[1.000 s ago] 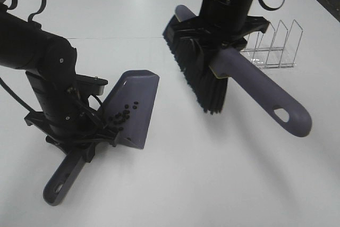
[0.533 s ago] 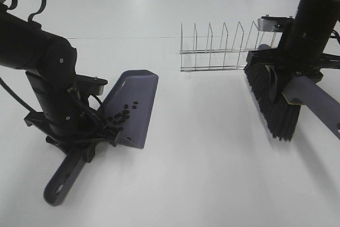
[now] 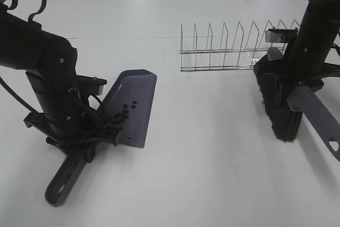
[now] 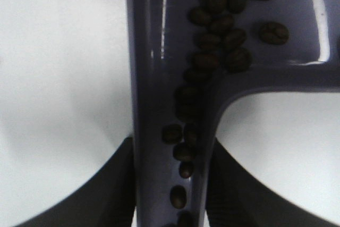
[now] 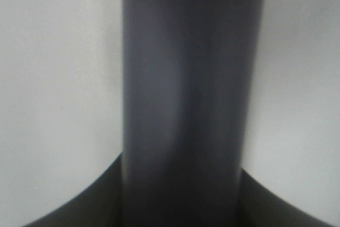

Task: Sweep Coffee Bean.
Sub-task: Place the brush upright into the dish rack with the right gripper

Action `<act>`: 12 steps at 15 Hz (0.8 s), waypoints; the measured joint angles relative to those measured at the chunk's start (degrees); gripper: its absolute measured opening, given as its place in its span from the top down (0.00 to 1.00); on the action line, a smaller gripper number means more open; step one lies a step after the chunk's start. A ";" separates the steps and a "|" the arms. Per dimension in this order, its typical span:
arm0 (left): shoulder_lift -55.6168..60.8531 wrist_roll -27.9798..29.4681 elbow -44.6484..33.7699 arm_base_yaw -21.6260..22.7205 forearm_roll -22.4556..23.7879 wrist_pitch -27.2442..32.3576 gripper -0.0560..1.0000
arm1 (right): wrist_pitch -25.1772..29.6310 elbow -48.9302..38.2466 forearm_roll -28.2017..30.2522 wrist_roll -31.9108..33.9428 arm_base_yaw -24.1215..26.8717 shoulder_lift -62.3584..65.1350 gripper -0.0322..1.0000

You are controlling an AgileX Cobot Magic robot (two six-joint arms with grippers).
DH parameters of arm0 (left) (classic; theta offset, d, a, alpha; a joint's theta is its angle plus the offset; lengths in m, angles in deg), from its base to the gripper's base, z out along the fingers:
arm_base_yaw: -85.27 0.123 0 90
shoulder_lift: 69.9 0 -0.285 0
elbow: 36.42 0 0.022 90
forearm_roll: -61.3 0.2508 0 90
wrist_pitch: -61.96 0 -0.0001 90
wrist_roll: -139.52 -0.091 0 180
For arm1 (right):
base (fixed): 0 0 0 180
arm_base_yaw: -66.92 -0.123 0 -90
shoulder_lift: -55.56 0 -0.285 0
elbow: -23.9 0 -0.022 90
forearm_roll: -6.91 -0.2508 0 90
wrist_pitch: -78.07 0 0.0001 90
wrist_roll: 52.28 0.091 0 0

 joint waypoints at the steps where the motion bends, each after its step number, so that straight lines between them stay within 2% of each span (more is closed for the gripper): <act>1: 0.00 0.17 0.00 0.00 0.00 0.00 0.64 | -1.03 0.00 0.52 0.00 0.11 0.00 0.69; 3: 0.00 0.17 0.00 0.00 0.00 0.00 0.64 | -3.38 0.06 1.15 0.00 0.11 -0.23 0.69; 6: 0.00 0.23 0.00 0.00 0.00 0.00 0.64 | -3.38 4.53 1.32 0.00 0.11 -3.09 0.69; 12: 0.00 0.40 0.00 0.00 0.00 0.00 0.64 | 5.21 22.80 3.72 0.00 0.11 -12.03 0.69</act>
